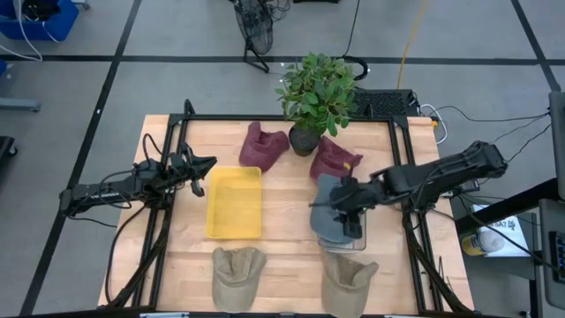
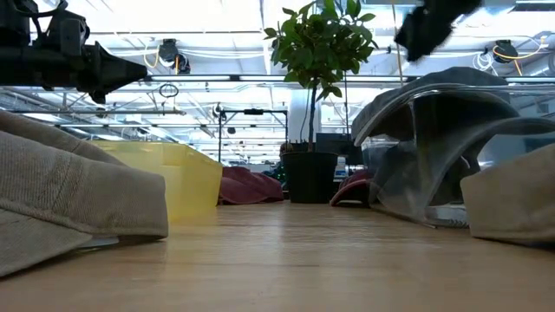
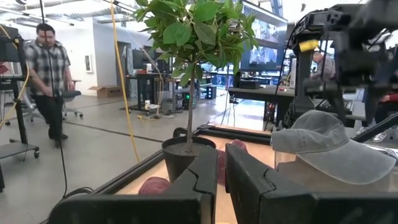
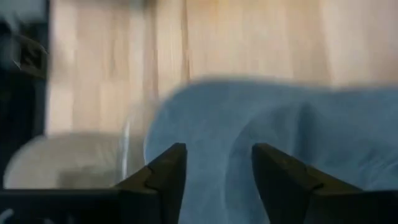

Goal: Pick & Place hat
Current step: Put the blue cap into the transparent bin

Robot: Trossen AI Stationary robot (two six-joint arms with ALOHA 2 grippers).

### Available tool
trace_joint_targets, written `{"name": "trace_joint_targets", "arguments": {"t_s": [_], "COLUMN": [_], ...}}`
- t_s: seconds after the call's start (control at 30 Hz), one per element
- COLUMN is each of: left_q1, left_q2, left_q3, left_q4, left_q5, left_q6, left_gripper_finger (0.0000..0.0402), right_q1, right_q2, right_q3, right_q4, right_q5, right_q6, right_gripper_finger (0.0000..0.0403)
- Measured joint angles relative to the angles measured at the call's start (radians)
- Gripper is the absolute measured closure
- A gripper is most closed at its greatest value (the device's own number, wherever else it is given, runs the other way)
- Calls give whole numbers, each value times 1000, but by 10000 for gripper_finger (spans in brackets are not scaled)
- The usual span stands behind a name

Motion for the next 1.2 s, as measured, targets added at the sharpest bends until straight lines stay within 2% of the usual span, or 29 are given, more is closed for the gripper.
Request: {"name": "trace_joint_targets", "arguments": {"t_s": [0.27,0.43,0.53,0.73,0.9,1.2], "left_q1": [0,0,0,0,0,0], "left_q2": [0,0,0,0,0,0], "left_q3": [0,0,0,0,0,0], "left_q4": [0,0,1,1,1,1], "left_q5": [0,0,0,0,0,0], "left_q6": [0,3,3,2,3,0], "left_gripper_finger": [364,364,364,364,364,364], "right_q1": [-1,-8,-10,-14,-27,-58], "right_q2": [74,59,48,46,86,196], "right_q3": [-1,2,56,155,151,142], "right_q4": [-65,-36,-57,-229,-340,-332], "right_q5": [0,0,23,130,126,92], "right_q6": [23,-15,-43,-64,-11,-19], "right_gripper_finger": [192,192,194,194,194,183]}}
